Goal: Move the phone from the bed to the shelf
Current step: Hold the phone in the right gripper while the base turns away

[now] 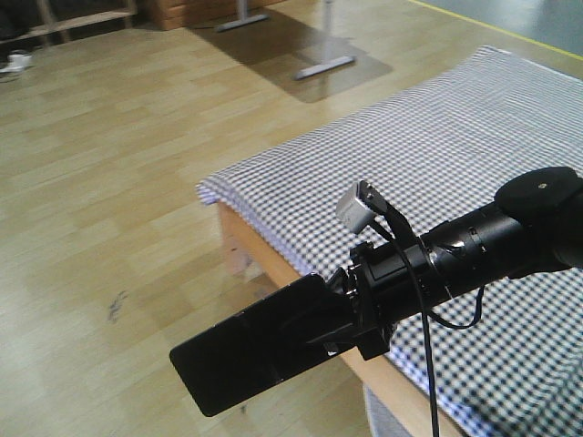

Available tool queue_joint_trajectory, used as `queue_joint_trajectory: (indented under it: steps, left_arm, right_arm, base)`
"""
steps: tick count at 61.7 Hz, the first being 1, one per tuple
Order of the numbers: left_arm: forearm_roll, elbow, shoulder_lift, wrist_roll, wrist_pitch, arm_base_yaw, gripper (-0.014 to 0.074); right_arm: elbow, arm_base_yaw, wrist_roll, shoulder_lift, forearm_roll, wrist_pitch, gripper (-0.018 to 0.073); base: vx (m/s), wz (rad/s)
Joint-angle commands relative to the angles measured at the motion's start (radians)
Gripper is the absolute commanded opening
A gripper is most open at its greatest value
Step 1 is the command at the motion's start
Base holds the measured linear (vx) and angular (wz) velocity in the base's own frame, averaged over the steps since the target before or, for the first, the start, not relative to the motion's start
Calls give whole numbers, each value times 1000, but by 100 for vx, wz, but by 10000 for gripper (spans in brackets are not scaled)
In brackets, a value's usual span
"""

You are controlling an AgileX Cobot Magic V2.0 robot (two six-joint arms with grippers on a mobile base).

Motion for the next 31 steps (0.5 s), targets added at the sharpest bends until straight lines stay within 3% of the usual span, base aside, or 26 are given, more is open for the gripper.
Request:
queue_joint_trajectory:
  steps: [1, 31]
  left_arm:
    - [-9, -21, -13, -6, -72, -4, 1]
    - [-9, -21, -13, -6, -72, -4, 1]
  right_arm:
    - [-23, -4, 0, -43, 79, 111, -2]
    - [-23, -4, 0, -43, 79, 111, -2]
  base:
    - [-16, 61]
    - [-17, 66]
